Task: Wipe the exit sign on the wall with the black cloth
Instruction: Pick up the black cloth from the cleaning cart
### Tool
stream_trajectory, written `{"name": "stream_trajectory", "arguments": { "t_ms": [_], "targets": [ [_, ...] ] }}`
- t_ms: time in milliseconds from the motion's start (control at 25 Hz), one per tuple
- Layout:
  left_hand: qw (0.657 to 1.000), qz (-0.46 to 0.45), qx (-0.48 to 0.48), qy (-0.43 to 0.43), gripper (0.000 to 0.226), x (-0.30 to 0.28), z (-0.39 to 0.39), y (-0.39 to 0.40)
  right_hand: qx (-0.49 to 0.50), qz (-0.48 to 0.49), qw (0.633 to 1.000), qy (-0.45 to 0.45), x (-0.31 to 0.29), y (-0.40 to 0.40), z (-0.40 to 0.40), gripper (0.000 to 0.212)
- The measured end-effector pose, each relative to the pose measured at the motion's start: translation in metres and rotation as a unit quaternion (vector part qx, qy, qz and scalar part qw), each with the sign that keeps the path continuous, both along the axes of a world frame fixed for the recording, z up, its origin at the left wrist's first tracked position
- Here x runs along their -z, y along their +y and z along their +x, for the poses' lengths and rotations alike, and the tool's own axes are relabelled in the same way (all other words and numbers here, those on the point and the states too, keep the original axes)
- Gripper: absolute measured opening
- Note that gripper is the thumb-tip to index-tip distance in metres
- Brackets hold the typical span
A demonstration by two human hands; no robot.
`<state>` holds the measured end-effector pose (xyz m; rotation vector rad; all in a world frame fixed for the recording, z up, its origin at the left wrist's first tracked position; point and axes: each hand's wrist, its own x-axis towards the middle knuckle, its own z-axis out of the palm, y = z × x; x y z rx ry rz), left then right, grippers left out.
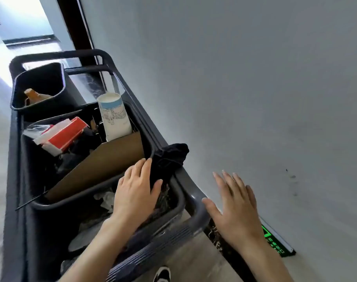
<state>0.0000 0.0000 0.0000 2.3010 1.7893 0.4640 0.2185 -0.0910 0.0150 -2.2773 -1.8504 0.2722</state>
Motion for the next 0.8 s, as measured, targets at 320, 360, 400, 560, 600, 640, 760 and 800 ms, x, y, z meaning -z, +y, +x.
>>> {"name": "stream_trajectory", "arguments": {
  "t_ms": [320, 360, 400, 560, 600, 640, 760, 800],
  "targets": [
    [0.982, -0.122, -0.02, -0.143, 0.065, 0.044, -0.009, 0.04, -0.125, -0.027, 0.991, -0.026, 0.014, 0.111, -0.023, 0.075],
    [0.977, -0.132, -0.024, -0.168, 0.064, 0.048, -0.007, 0.042, -0.138, -0.032, 0.99, -0.027, 0.015, 0.123, -0.024, 0.076],
    [0.973, -0.14, -0.027, -0.182, 0.064, 0.051, -0.005, 0.045, -0.148, -0.035, 0.988, -0.025, 0.017, 0.135, -0.025, 0.076],
    [0.964, -0.162, -0.042, -0.207, 0.067, 0.061, 0.008, 0.052, -0.171, -0.076, 0.982, -0.006, 0.024, 0.172, -0.022, 0.08],
    [0.963, -0.171, -0.041, -0.203, 0.069, 0.063, 0.011, 0.055, -0.178, -0.09, 0.98, -0.002, 0.027, 0.179, -0.021, 0.08],
    [0.963, -0.184, -0.041, -0.195, 0.071, 0.066, 0.013, 0.057, -0.184, -0.107, 0.977, 0.005, 0.031, 0.185, -0.02, 0.081],
    [0.96, -0.2, -0.034, -0.194, 0.072, 0.073, 0.019, 0.061, -0.188, -0.124, 0.974, 0.035, 0.042, 0.195, -0.018, 0.077],
    [0.958, -0.199, -0.041, -0.205, 0.07, 0.074, 0.019, 0.062, -0.181, -0.116, 0.976, 0.045, 0.046, 0.194, -0.018, 0.075]
  ]
}}
